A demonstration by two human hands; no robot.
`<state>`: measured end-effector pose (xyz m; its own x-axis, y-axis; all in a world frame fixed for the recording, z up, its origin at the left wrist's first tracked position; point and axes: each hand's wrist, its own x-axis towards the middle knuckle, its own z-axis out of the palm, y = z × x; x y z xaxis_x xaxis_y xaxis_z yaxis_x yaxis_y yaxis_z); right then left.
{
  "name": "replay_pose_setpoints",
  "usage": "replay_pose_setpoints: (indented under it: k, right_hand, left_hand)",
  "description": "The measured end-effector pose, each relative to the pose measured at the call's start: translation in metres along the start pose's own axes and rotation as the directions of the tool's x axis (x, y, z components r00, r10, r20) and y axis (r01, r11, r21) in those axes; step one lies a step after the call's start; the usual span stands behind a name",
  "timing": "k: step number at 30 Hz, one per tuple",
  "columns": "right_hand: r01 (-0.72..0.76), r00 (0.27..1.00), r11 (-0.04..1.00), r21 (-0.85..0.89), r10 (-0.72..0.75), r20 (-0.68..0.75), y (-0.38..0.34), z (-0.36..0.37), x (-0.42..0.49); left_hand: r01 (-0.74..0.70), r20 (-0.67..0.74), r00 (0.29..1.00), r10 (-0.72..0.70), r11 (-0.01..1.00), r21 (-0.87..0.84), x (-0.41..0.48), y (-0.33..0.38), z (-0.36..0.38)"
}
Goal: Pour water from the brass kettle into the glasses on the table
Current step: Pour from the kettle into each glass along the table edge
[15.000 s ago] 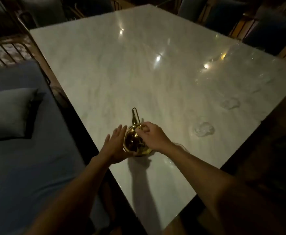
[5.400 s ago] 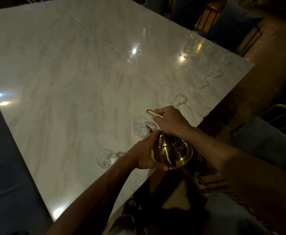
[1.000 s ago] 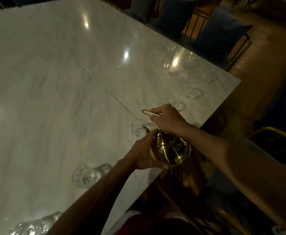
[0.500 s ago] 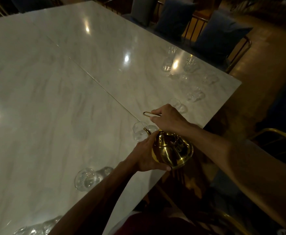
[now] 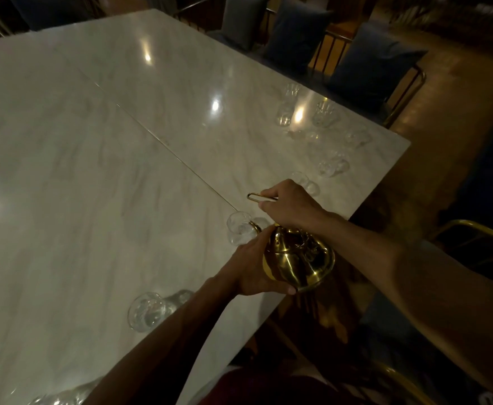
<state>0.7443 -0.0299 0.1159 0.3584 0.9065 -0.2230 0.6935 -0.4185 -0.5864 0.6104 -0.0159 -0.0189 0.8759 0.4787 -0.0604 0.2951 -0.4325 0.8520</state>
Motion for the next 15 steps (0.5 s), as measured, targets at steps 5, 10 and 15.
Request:
replay_pose_setpoints:
  k: [5, 10, 15]
  right_hand:
    - [-0.003, 1.0, 1.0, 0.001, 0.003, -0.002, -0.0034, -0.0028, -0.0039]
    - [-0.001, 1.0, 1.0, -0.005, 0.001, -0.001, -0.0066, -0.0039, -0.0073]
    - [-0.01, 1.0, 1.0, -0.005, 0.01, -0.004, -0.0096, -0.0045, -0.0105]
  left_hand:
    - [0.007, 0.011, 1.0, -0.007, 1.0, 0.001, -0.0005, -0.0002, -0.0002]
    - [-0.01, 0.008, 1.0, 0.01, 1.0, 0.017, -0.0011, 0.0008, -0.0021]
    - [-0.019, 0.007, 1.0, 0.019, 1.0, 0.02, -0.0026, 0.0022, -0.0016]
